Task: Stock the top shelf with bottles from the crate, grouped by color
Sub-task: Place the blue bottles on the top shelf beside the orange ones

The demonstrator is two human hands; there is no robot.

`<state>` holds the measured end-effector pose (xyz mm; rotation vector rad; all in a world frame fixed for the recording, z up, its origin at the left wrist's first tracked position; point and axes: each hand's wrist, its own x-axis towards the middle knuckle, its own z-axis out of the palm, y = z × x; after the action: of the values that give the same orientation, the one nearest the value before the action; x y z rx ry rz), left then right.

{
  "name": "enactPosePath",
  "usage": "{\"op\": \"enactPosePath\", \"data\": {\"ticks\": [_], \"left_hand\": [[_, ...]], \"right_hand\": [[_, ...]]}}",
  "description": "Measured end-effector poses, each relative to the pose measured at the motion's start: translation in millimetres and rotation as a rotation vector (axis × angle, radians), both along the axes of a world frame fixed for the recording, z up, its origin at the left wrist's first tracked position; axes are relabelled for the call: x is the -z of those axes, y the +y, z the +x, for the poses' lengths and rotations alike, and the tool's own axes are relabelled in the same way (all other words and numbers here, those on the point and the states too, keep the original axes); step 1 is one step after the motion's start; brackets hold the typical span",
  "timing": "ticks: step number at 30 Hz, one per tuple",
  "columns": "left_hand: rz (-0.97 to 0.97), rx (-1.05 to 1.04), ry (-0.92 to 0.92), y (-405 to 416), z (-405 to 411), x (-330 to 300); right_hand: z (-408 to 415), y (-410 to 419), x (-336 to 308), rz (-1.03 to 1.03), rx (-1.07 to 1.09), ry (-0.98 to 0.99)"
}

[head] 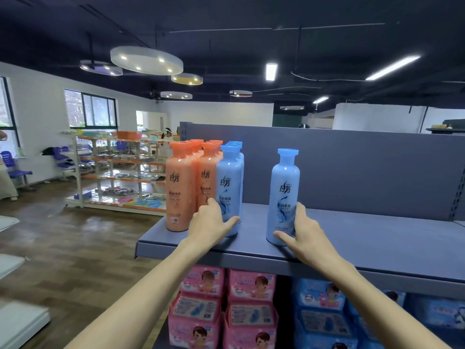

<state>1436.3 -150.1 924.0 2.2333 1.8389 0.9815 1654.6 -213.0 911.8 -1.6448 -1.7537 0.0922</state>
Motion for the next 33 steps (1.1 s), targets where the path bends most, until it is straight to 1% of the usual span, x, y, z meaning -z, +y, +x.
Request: {"op": "enactPosePath", "data": {"ticks": [4, 6, 9, 13, 21, 25, 30, 33], "left_hand": [[0.130, -0.100, 0.300, -14.0, 0.8, -2.3], [0.235, -0.100, 0.366, -22.3, 3.1, -2.2], [0.374, 0.006, 0.378, -29.2, 12.3, 4.4], [0.417, 0.132, 0.360, -28.5, 30.0, 11.1], [0.415, 0.168, 0.437, -20.0, 40.7, 9.3], [0.430, 0.192, 0.433, -15.8, 37.1, 8.0], [0.463, 0.264, 0.441, -7.8, 33.9, 2.0], [0.474, 0.268, 0.440, -3.6, 33.0, -3.1]], "right_hand": [[0.9, 1.9, 2.5, 0.007, 0.001, 0.008], [1.4, 3.0, 3.8, 0.019, -0.001, 0.004], [0.3, 5.6, 4.8, 0.036, 0.006, -0.013], [2.0, 11.9, 3.3, 0.035, 0.003, -0.037], [5.5, 39.2, 3.8, 0.016, 0.051, -0.007], [2.3, 53.3, 4.1, -0.008, 0.077, 0.002], [-2.2, 71.6, 1.4, -0.019, 0.058, 0.001], [-5.8, 83.7, 1.1, -0.026, 0.059, 0.006]]}}
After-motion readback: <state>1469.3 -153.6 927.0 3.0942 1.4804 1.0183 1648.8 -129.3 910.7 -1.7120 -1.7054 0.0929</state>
